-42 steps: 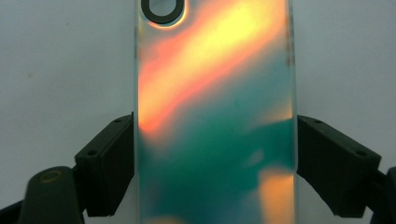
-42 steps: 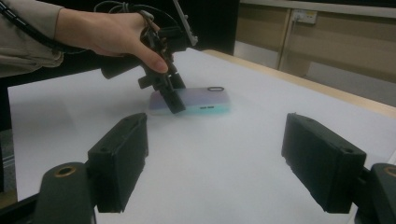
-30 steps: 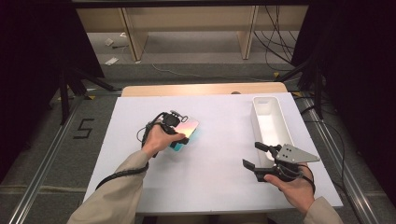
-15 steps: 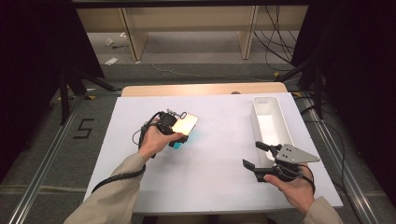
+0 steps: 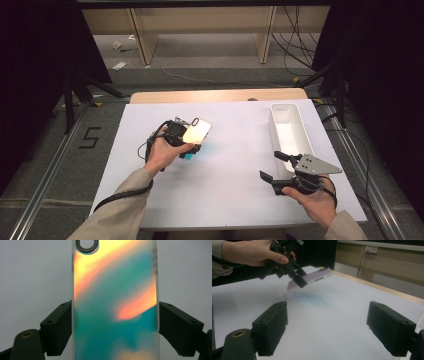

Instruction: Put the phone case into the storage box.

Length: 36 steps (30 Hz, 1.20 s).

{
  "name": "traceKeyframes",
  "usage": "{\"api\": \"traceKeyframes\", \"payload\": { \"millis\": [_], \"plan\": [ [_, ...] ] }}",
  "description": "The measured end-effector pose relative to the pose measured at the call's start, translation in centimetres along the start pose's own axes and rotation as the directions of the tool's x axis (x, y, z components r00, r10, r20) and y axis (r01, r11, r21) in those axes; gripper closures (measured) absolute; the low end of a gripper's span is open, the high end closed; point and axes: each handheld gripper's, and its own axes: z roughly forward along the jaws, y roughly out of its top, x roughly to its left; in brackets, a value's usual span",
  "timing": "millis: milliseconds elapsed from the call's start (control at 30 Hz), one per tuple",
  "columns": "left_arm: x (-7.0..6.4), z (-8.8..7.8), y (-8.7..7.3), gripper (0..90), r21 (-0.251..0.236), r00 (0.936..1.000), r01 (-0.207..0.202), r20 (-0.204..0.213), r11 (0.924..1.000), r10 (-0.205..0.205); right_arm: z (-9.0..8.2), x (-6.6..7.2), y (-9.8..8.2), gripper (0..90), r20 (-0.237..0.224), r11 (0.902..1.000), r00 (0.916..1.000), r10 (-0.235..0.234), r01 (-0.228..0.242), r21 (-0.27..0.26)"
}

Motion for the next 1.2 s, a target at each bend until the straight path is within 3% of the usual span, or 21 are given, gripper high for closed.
{"api": "traceKeyframes", "payload": {
  "millis": [1200],
  "plan": [
    [-0.6,-2.9,-1.9,16.9,-0.099,0.9996,-0.021,0.016,0.9949,0.023,0.8,0.5,0.5,13.6,0.021,0.9999,0.9997,-0.010,0.010,0.008]
  ]
}}
